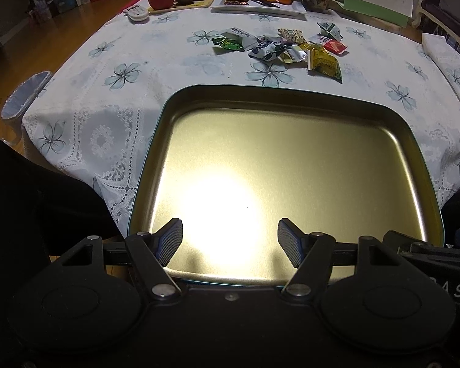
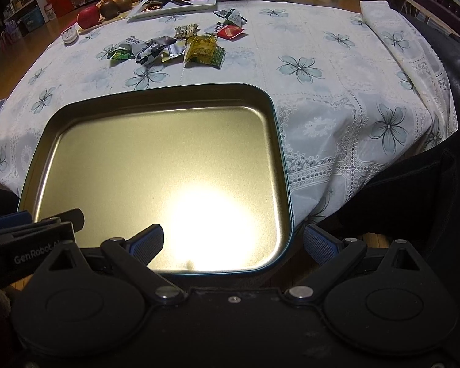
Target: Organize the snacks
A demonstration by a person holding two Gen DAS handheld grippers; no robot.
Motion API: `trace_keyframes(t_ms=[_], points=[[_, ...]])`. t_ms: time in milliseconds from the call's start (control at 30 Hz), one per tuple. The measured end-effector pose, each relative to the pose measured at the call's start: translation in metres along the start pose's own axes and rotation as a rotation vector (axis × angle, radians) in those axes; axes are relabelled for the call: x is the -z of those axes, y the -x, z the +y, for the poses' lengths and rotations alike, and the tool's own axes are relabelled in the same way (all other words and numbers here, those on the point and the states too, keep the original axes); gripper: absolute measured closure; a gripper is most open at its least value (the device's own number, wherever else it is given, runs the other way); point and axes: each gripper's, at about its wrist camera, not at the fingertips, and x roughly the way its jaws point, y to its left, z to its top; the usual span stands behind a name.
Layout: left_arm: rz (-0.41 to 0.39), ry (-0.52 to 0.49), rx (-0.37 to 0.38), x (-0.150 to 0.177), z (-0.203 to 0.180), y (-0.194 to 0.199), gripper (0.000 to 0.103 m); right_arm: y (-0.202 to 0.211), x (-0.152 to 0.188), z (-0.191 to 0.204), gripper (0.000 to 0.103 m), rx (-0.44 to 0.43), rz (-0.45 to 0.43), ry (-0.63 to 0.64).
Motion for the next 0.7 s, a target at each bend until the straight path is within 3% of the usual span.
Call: trace_keyframes(t_ms=[700], points=[[0.017, -0.008, 0.008, -0.0005, -0.0001, -0.0011, 0.034, -0.0011, 0.0011, 0.0012, 0.000, -0.002, 0.006, 0.005]])
